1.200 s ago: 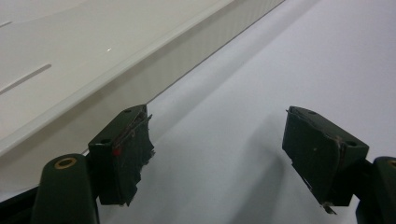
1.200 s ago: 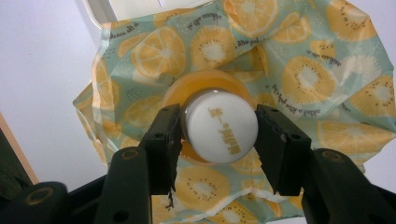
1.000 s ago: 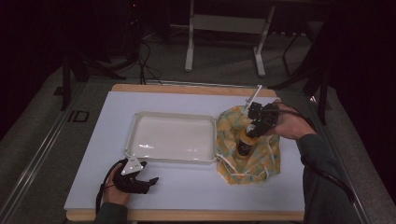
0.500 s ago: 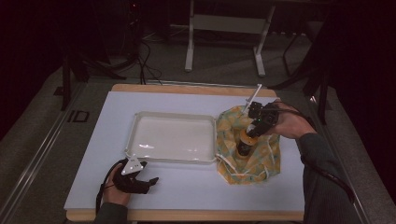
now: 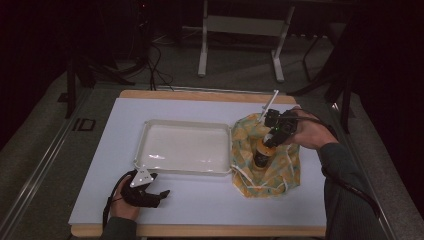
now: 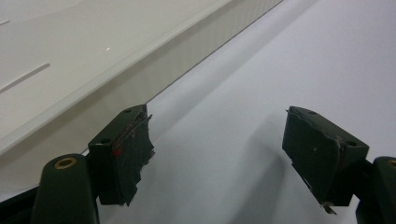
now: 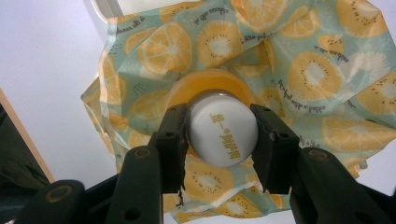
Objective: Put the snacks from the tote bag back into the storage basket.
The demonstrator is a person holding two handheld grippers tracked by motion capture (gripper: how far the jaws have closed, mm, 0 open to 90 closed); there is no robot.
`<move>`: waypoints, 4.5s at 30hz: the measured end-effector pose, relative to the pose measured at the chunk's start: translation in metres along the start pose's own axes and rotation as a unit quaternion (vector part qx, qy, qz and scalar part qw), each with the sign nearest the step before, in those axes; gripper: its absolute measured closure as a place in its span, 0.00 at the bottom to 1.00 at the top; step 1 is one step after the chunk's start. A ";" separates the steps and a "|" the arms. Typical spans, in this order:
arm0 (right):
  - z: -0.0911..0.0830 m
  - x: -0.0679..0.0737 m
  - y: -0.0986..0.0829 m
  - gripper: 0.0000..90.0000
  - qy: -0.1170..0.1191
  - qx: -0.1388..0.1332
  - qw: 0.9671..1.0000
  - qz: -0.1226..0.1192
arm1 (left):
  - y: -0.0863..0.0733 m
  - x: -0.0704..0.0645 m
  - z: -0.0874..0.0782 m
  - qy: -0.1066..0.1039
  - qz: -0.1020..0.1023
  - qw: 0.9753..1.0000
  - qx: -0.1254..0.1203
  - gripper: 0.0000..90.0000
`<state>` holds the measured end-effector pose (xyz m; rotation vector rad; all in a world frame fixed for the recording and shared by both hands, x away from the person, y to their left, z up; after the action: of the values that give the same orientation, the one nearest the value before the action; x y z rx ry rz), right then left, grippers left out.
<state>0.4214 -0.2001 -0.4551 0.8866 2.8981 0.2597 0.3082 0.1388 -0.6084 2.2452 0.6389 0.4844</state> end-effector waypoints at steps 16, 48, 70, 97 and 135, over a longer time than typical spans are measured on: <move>-0.008 0.001 -0.001 0.65 -0.005 -0.002 1.000 -0.003 | 0.000 0.000 0.000 0.000 0.000 1.000 0.000 0.26; -0.031 0.003 0.004 0.65 -0.011 -0.006 1.000 -0.010 | 0.000 -0.001 0.001 -0.002 0.002 1.000 0.004 0.26; -0.045 0.002 0.004 0.65 -0.014 -0.018 1.000 -0.011 | -0.001 -0.001 0.001 -0.003 0.003 1.000 0.005 0.26; -0.060 -0.001 0.005 0.65 -0.031 -0.019 0.999 -0.008 | 0.000 -0.001 0.001 -0.002 0.002 1.000 0.005 0.26; -0.073 0.000 0.015 0.65 -0.041 -0.021 0.999 -0.009 | -0.001 -0.001 0.001 -0.003 0.002 1.000 0.006 0.26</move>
<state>0.4185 -0.1975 -0.3811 0.8430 2.8143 0.2743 0.3080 0.1380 -0.6098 2.2600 0.6358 0.4770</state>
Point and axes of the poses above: each handheld gripper's, and its own axes: z roughly forward along the jaws, y roughly out of its top, x roughly to its left, the point moved 10 cm from there along z, roughly forward along the jaws, and after that the axes turned 12 degrees about z, right-handed, at the moved point
